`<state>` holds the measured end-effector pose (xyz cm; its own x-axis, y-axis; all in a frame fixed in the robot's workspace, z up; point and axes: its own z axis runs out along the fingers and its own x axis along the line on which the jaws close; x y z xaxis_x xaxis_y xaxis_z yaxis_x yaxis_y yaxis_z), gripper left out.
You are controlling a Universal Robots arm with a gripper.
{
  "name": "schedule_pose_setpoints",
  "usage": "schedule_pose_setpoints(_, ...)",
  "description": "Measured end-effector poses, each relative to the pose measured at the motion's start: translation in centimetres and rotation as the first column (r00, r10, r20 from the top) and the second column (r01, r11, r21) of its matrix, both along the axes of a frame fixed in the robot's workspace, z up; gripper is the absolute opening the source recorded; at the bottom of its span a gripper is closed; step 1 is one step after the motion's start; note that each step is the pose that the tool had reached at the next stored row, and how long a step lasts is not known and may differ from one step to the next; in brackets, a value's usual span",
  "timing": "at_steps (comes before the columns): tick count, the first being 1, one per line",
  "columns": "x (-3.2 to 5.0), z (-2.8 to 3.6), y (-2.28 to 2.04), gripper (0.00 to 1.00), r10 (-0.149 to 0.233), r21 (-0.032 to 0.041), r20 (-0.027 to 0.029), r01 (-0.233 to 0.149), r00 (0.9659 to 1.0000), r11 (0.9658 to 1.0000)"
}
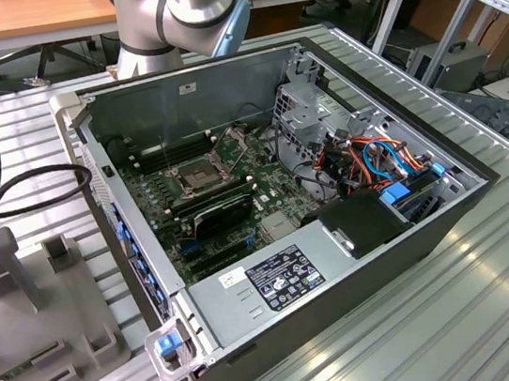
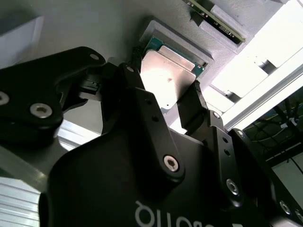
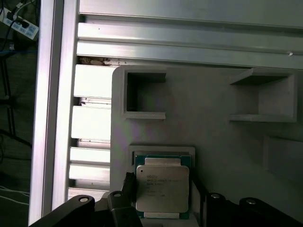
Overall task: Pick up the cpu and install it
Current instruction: 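Pick up the cpu and move it towards the insertion slot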
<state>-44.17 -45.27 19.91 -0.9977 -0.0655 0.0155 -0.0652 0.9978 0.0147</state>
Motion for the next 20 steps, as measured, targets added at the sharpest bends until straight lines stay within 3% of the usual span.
schedule_pose_setpoints(20,0.00,0.56,0.00,0.55,0.000,0.0050,0.0002,0.000,1.0000,1.0000)
